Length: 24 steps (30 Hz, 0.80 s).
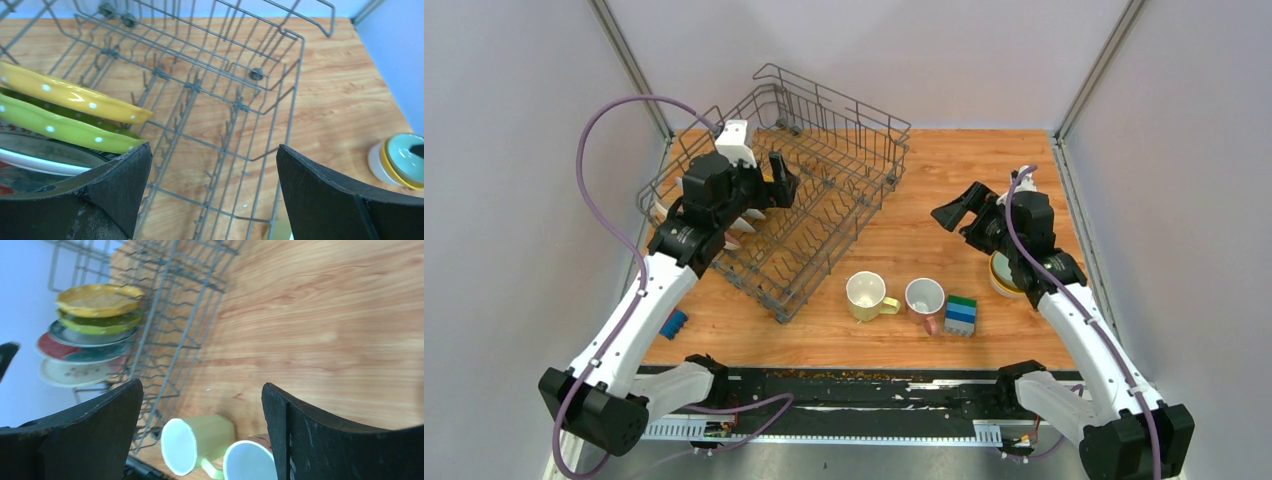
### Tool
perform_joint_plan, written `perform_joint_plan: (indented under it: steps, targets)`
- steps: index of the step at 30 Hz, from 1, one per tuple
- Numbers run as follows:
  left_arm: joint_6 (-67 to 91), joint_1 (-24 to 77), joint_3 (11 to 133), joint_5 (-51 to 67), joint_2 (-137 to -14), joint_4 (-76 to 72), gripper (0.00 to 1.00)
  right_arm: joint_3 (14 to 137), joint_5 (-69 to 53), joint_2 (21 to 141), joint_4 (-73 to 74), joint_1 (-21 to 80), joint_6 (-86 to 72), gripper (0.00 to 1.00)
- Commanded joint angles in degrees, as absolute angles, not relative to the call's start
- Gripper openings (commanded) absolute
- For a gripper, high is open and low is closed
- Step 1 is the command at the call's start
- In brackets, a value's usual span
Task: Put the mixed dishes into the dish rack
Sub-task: Insert the plate into the dish rack, then pick up the bowl from the center of the board.
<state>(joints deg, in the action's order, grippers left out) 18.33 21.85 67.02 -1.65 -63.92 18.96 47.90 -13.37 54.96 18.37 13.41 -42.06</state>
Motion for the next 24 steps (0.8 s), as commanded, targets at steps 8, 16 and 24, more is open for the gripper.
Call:
perform_joint_plan:
  steps: [8,16,24]
  targets:
    - [24.05,21.97,60.09,14.01,-59.17,8.81,1.00,61.38,26.17,55.37,45.78,12.87,-35.87,0.99]
    - [27.44,21.97,55.59,15.33,-57.10,5.17,1.00,57.10,30.42,50.15,49.85,10.14,-40.43,1.00]
    - [25.42,21.97,55.30,13.83,-56.15,6.26,1.00,53.02,22.58,50.96,49.36,-1.79,-43.23,0.91]
